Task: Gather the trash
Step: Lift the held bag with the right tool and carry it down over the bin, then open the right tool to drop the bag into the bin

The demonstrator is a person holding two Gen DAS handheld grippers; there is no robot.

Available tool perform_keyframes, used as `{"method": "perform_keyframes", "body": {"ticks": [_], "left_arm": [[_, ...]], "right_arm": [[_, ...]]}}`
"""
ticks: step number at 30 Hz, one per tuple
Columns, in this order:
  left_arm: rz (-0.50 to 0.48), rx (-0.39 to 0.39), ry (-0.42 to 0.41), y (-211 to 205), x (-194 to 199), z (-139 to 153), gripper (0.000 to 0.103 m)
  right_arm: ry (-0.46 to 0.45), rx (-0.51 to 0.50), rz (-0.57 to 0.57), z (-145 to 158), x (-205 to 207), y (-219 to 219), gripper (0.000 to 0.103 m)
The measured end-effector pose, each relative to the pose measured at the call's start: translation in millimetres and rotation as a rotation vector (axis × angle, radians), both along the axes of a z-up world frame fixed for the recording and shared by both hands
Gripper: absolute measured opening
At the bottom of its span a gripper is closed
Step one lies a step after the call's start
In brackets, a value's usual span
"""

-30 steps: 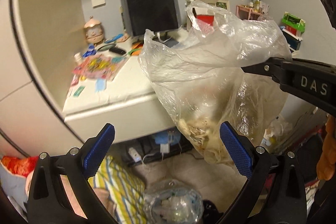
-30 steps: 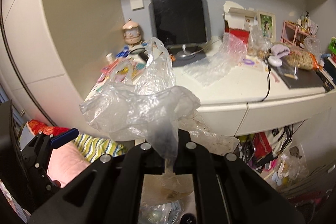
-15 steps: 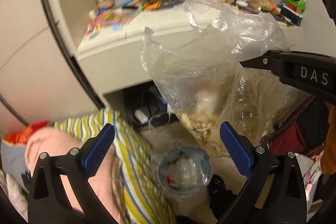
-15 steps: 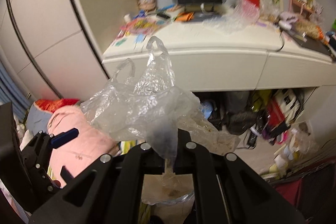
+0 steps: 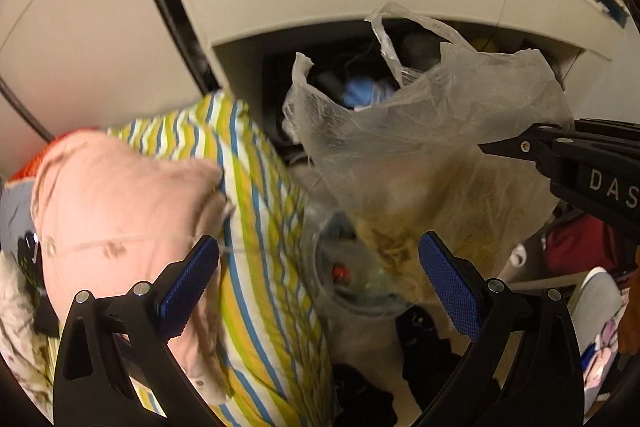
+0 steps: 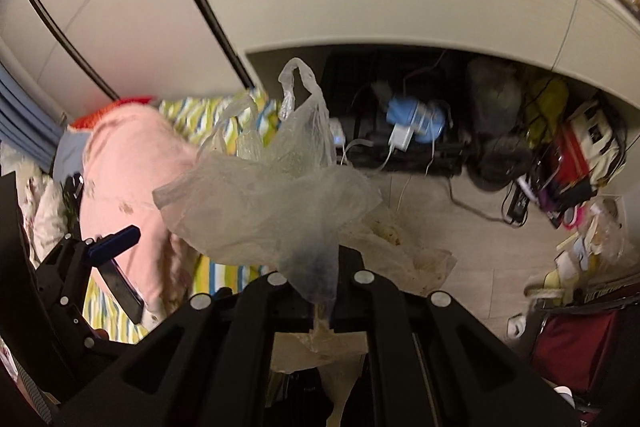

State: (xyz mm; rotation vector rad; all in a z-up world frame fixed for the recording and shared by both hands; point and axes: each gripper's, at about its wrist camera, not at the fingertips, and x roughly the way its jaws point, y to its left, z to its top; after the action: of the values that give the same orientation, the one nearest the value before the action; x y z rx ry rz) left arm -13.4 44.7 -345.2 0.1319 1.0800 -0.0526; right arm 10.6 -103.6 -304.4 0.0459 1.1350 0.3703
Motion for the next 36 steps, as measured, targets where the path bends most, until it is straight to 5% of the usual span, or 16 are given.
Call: {"method": "perform_keyframes", "body": {"ticks": [23, 36], "left_arm": [[-0.035, 0.037, 0.161, -22.8, 27.4, -226.9, 0.097], [-0.111, 0.071, 0.247, -40.0, 39.5, -300.0, 0.097]], "right_arm": [[0.216, -0.138, 0.121, -266.4, 31.1, 2.8, 0.006], [0.328, -0.177, 0.209, -338.5, 40.4, 9.2, 0.006]]}}
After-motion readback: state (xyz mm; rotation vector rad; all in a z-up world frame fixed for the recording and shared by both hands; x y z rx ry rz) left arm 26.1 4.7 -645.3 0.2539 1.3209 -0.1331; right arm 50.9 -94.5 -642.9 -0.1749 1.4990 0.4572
